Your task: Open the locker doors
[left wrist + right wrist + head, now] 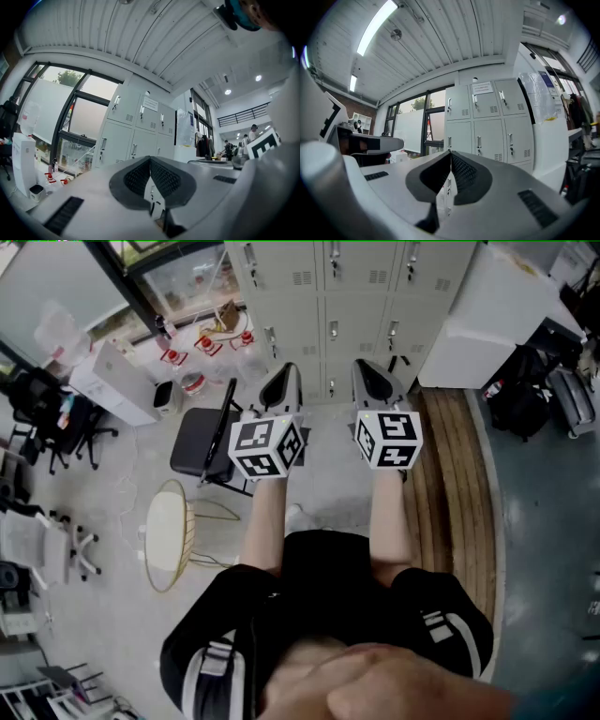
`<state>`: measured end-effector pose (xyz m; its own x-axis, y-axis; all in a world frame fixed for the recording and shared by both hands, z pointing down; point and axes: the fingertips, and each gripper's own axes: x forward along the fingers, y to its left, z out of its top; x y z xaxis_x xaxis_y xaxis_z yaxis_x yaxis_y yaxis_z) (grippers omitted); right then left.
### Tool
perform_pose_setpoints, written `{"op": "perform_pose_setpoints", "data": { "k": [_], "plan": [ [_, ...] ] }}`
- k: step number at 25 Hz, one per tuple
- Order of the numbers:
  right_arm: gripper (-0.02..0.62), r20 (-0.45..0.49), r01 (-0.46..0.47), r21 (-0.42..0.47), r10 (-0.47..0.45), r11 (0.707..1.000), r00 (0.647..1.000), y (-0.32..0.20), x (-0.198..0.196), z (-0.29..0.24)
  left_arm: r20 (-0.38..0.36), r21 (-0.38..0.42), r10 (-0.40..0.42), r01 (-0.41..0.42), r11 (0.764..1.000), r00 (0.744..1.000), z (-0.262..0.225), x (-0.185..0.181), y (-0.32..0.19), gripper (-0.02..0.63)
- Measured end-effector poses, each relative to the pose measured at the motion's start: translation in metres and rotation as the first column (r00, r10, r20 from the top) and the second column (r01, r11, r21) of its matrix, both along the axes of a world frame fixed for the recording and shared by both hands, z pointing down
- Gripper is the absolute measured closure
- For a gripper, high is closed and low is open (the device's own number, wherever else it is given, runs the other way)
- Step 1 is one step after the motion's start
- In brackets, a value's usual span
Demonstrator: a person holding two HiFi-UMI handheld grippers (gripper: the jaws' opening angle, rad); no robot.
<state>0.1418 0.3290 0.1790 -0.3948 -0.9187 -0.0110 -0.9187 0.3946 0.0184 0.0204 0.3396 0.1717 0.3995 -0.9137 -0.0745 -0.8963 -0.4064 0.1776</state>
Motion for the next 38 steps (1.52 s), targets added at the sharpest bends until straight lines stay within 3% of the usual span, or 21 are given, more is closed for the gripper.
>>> {"op": "perform_pose_setpoints", "data": {
  "k": [6,27,30,35,38],
  "plan": [
    [0.575,-0.025,0.02,-0.013,-0.02,1.0,0.999,0.0,0.003,0.003,0.041,-0.09,-0.028,0.031,0.995,0.999,0.015,0.005,-0.008,0.597],
    [0.575,0.007,0.011,-0.029,-0.011,1.0,1.0,-0.013,0.037,0.004,0.054,-0.076,0.009,-0.005,0.997,0.999,0.019,0.029,-0.016,0.597],
    [0.575,0.0,0.025,-0.041,-0.025,0.999,1.0,-0.014,0.033,0.009,0.047,-0.073,-0.006,0.009,0.997,0.999,0.021,0.025,-0.016,0.597],
    [0.575,-0.118,0.022,-0.039,-0.026,0.999,0.993,-0.018,0.021,0.014,-0.002,-0.053,-0.08,0.08,0.995,0.997,0.013,-0.009,-0.025,0.597],
    [0.575,-0.118,0.037,-0.026,-0.04,0.999,0.992,-0.019,0.017,0.013,-0.011,-0.046,-0.093,0.093,0.995,0.996,0.015,-0.018,-0.027,0.597]
  ]
}}
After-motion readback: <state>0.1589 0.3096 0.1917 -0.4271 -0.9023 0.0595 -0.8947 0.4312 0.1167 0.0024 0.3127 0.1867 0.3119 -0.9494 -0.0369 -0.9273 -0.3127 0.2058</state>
